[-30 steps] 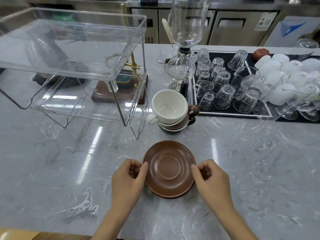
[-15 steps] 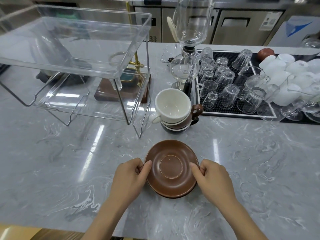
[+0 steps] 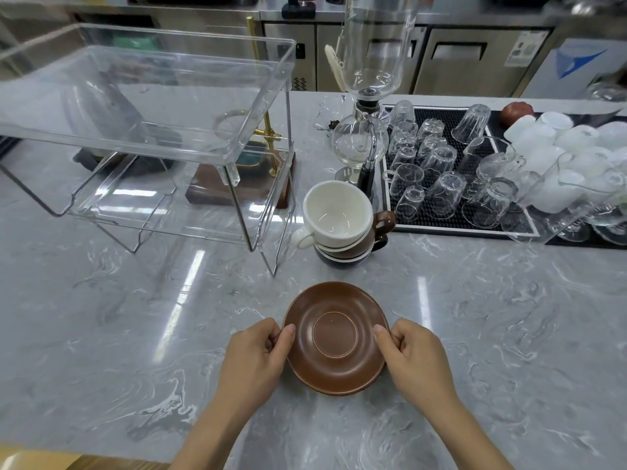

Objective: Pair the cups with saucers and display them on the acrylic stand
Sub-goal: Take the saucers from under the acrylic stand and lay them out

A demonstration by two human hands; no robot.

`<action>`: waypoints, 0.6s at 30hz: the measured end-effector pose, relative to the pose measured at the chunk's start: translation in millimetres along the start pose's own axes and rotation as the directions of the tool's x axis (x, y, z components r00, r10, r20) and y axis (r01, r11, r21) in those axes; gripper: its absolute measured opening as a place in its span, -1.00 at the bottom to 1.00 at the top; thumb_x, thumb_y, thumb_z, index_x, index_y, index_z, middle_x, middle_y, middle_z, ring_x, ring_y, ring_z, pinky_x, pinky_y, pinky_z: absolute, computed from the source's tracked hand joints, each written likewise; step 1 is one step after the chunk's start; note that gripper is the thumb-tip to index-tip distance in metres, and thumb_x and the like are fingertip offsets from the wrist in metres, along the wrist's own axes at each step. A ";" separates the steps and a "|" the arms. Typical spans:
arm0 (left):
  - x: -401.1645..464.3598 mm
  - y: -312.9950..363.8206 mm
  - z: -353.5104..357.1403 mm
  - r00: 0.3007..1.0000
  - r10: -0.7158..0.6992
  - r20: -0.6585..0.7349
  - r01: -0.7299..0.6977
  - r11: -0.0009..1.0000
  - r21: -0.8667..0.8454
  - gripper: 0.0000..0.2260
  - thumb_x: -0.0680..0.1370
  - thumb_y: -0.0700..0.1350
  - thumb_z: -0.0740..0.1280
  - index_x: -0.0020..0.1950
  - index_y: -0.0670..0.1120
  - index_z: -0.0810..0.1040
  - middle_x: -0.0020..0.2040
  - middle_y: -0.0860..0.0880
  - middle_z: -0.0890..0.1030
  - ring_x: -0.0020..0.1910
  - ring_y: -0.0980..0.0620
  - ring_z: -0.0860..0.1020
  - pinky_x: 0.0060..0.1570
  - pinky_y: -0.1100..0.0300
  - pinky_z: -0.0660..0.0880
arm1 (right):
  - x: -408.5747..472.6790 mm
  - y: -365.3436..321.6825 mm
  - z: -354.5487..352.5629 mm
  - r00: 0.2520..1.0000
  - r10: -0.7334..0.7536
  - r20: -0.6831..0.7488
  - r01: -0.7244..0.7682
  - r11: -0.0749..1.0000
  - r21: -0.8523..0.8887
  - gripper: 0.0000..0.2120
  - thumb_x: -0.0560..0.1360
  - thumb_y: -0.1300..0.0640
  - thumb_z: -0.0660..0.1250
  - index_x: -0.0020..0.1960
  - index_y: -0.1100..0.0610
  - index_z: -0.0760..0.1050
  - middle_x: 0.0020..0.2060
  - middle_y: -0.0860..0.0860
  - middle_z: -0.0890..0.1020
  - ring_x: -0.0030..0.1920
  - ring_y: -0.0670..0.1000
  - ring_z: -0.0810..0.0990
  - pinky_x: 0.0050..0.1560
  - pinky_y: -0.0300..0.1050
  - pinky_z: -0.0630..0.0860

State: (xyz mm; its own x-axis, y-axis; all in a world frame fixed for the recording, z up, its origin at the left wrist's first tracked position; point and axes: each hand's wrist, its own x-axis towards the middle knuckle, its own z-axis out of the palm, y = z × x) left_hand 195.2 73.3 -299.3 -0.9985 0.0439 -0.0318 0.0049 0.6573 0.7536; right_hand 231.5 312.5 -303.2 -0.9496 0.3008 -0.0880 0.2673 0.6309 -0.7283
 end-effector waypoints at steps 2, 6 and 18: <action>-0.1 1.8 0.1 1.000 0.005 -0.002 -0.005 1.000 -0.015 -0.62 0.57 -0.05 0.39 -0.39 -0.17 0.42 -0.53 0.04 0.36 -0.44 0.09 0.40 -0.40 0.28 0.31 | -0.6 -0.3 -0.2 1.000 -0.004 -0.001 0.004 1.000 0.010 -0.57 0.53 0.00 0.35 -0.42 0.12 0.28 -0.55 -0.08 0.30 -0.48 -0.08 0.29 -0.40 -0.14 0.28; -1.7 3.5 1.0 1.000 0.006 -0.004 -0.006 0.999 -0.051 -0.60 0.58 -0.04 0.39 -0.38 -0.20 0.41 -0.52 -0.05 0.34 -0.47 0.08 0.34 -0.43 0.26 0.23 | -2.7 -0.1 -2.5 1.000 -0.008 -0.015 0.009 0.999 0.035 -0.55 0.52 0.01 0.35 -0.43 0.09 0.24 -0.56 -0.08 0.27 -0.49 -0.08 0.25 -0.41 -0.12 0.25; 11.5 44.1 15.6 0.995 0.093 0.031 -0.091 0.994 -0.067 -0.62 0.56 -0.03 0.40 -0.39 -0.17 0.42 -0.53 0.07 0.31 -0.50 0.11 0.32 -0.45 0.30 0.24 | -2.6 9.6 -43.2 0.993 0.014 -0.118 -0.003 0.996 0.094 -0.54 0.51 0.00 0.36 -0.41 0.20 0.26 -0.56 -0.07 0.27 -0.49 -0.09 0.26 -0.41 -0.12 0.26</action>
State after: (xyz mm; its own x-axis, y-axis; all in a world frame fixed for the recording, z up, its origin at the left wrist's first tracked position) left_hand 184.8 114.6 -276.7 -0.9916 0.1283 0.0177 0.0917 0.5990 0.7955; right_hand 243.5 348.7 -280.6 -0.9198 0.3919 -0.0170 0.2532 0.5602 -0.7887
